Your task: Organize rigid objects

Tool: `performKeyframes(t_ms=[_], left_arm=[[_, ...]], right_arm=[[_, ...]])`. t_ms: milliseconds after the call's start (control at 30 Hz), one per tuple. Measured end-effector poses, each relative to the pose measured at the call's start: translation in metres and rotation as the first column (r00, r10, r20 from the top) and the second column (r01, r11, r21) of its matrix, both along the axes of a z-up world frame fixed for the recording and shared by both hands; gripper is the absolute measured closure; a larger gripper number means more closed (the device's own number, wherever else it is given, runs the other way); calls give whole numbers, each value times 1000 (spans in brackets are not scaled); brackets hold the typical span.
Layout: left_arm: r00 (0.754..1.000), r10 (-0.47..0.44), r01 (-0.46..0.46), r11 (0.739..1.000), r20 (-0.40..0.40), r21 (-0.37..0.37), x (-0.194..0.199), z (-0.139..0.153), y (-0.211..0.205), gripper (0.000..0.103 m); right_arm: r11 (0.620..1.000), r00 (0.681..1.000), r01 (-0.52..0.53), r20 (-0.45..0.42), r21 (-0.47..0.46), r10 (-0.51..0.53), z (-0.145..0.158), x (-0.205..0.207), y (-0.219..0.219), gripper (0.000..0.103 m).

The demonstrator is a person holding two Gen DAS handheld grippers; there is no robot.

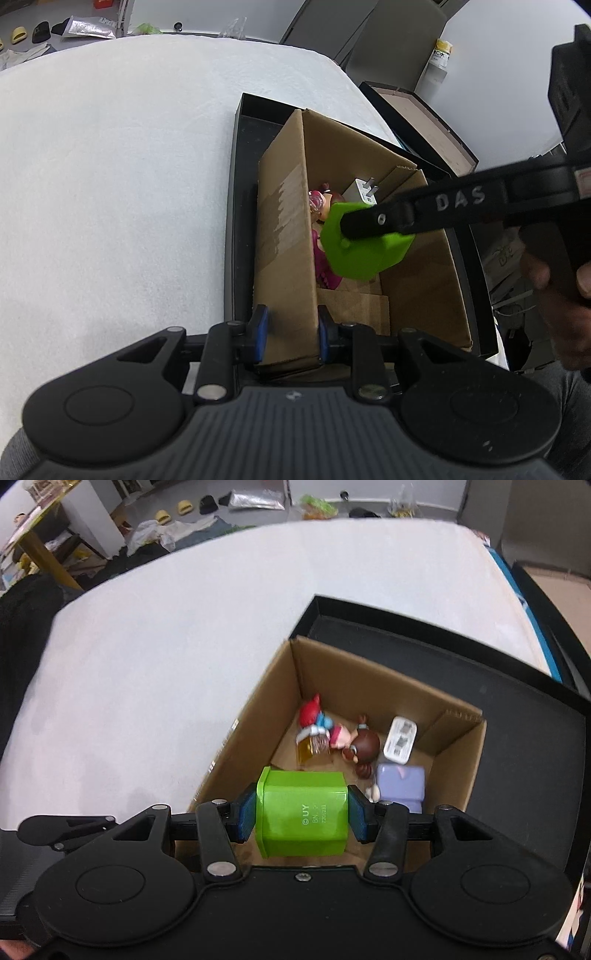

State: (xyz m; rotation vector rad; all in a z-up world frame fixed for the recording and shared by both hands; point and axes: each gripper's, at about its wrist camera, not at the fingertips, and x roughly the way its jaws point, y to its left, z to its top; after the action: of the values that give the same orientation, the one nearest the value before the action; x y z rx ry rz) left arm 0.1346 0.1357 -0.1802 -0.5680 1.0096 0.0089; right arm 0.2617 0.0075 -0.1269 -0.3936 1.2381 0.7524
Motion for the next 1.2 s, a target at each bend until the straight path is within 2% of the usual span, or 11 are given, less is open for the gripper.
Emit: performKeyframes(t_ms=[100, 267, 500, 667, 767, 867, 967, 1200], left_arm=[[1000, -1, 1, 1000, 1, -4, 0, 0, 2, 78], [1000, -4, 4, 1000, 0, -2, 0, 0, 1, 78], [1000, -5, 5, 1000, 0, 1, 0, 0, 1, 78], [1000, -5, 6, 1000, -10, 18, 2, 3, 0, 79], [1000, 10, -11, 999, 29, 38, 1, 15, -1, 81], [1000, 0, 0, 999, -2, 48, 4, 20, -4, 80], [1000, -7, 6, 997, 13, 72, 4, 32, -8, 80], [1000, -23, 21, 993, 15, 116, 7, 65, -19, 75]], right_arm=[[1000, 1000, 18, -2, 17, -18, 3, 1, -6, 53], [1000, 998, 8, 66, -10, -8, 14, 0, -16, 53], [999, 995, 32, 90, 18, -34, 34, 1, -42, 53], [998, 993, 52, 103, 39, -56, 47, -5, -61, 45], [996, 989, 69, 125, 57, -75, 57, -8, -74, 40], [993, 986, 89, 132, 76, -98, 63, -9, -86, 35], [990, 980, 111, 156, 88, -124, 67, -11, -97, 24], [975, 962, 177, 185, 133, -200, 76, -16, -123, 13]])
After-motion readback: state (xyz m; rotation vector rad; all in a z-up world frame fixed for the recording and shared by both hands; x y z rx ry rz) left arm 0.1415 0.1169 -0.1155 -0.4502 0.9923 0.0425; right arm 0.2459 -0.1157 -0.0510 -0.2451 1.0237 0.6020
